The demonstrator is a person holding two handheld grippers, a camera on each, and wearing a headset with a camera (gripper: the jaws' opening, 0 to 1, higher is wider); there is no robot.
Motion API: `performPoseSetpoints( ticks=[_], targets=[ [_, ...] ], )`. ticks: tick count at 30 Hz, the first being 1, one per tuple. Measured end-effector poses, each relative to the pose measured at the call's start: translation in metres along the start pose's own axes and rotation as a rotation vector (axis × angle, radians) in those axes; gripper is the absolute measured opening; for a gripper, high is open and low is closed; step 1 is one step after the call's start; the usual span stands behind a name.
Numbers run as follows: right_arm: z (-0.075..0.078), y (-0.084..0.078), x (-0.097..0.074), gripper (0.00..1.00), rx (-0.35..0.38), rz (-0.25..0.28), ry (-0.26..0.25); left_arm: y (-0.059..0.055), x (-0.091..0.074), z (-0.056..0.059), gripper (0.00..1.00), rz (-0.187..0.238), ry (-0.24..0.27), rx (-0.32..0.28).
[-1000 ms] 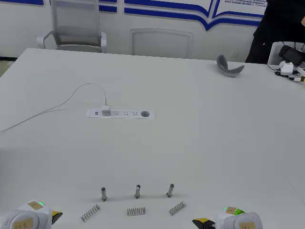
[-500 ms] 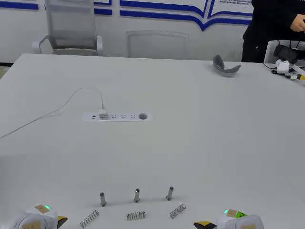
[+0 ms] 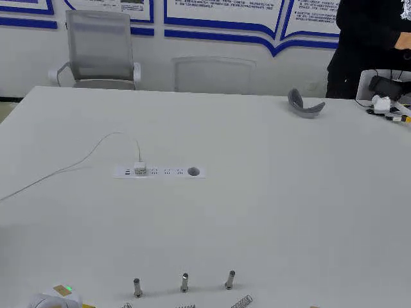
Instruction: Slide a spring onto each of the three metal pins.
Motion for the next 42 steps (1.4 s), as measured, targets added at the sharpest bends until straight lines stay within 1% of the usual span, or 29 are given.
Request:
performPoseSetpoints(
  ticks=[6, 10, 14, 16, 19, 26, 29, 31, 33, 36, 40, 42],
  targets=[
    [0.0, -0.002, -0.001, 0.85, 0.001, -0.001, -0.001, 0.0, 0.004, -0.002, 0.45, -0.003, -0.004, -0.012],
    [0.0, -0.002, -0.001, 0.85, 0.005, 0.004, -0.002, 0.0, 0.006, -0.001, 0.43, -0.008, -0.008, 0.002],
    [-0.001, -0.003, -0.002, 0.85, 0.0, -0.004, 0.003, 0.0, 0.01, -0.003, 0.39, -0.01, -0.009, 0.0],
    [-0.001, -0.004, -0.002, 0.85, -0.002, -0.006, 0.001, -0.001, 0.015, -0.004, 0.37, -0.013, -0.011, -0.002],
    [0.0, -0.004, -0.003, 0.85, 0.002, -0.004, -0.002, -0.002, 0.018, -0.003, 0.34, -0.018, -0.013, -0.002],
    [0.001, -0.005, -0.005, 0.85, 0.003, 0.001, -0.005, -0.002, 0.022, 0.0, 0.26, -0.019, -0.007, 0.022],
    [0.001, -0.005, -0.005, 0.85, 0.003, 0.0, -0.005, -0.001, 0.022, 0.001, 0.22, -0.024, 0.006, 0.058],
    [0.001, -0.005, -0.005, 0.85, 0.004, -0.001, -0.005, -0.002, 0.022, 0.003, 0.2, -0.028, 0.004, 0.068],
    [0.0, -0.006, -0.005, 0.85, 0.003, -0.002, -0.003, -0.003, 0.021, 0.002, 0.17, -0.033, 0.015, 0.085],
    [0.0, -0.007, -0.005, 0.85, -0.001, -0.007, -0.001, -0.003, 0.02, 0.001, 0.17, -0.03, 0.016, 0.073],
    [-0.001, -0.006, -0.004, 0.85, -0.003, -0.007, 0.003, -0.004, 0.021, 0.002, 0.11, -0.04, 0.027, 0.101],
    [-0.002, -0.005, -0.005, 0.85, -0.003, -0.005, 0.005, -0.004, 0.021, 0.003, 0.11, -0.045, 0.02, 0.095]
  ],
)
Point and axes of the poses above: the centre of the closed fingertips' face, and the gripper's own axes: x roughly forward along the fingers, z roughly to its right, y roughly out of its top, the point moved 2 cm from there along -x, roughly backward along the fingers, and after that the axes turned 2 degrees about -z, right-handed, at the moved point
